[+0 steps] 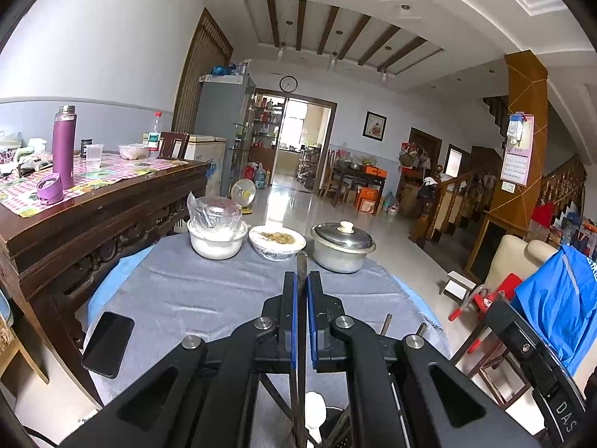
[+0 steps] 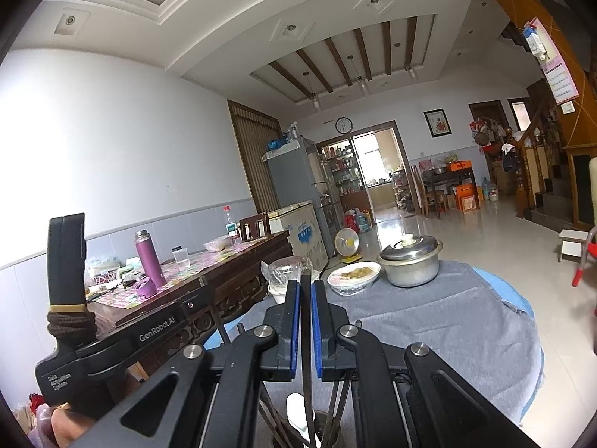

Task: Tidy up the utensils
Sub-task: 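Lower both chopsticks into the grey holder cup and open both tools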

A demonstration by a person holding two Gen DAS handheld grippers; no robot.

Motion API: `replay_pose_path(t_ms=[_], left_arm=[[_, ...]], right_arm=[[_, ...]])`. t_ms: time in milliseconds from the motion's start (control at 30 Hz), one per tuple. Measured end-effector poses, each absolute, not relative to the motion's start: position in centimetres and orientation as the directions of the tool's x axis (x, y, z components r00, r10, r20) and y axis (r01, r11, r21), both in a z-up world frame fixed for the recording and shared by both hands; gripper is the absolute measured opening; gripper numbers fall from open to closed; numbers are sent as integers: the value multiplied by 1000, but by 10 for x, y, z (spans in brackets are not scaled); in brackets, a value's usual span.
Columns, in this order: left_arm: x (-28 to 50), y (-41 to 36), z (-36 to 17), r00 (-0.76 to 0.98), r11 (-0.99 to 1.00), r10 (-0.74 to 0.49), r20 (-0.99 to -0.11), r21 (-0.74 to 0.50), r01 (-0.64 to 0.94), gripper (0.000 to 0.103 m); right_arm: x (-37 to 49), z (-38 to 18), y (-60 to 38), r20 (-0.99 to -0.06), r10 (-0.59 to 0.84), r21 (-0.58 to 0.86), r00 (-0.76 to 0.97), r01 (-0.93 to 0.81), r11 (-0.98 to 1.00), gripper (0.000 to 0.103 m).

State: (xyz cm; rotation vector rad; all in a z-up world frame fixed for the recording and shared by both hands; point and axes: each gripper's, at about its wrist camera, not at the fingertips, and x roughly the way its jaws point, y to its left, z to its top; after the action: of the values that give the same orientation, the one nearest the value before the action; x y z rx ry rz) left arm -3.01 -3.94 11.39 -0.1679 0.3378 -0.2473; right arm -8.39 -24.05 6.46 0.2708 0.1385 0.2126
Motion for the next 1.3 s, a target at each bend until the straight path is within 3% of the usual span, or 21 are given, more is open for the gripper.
replay_pose_path(t_ms=[1300], left_arm=[[-17, -19, 97, 896, 950, -272, -350, -245, 193, 6]], right_arm=[[-61, 47, -208, -240, 242, 216, 940, -192, 957, 7]])
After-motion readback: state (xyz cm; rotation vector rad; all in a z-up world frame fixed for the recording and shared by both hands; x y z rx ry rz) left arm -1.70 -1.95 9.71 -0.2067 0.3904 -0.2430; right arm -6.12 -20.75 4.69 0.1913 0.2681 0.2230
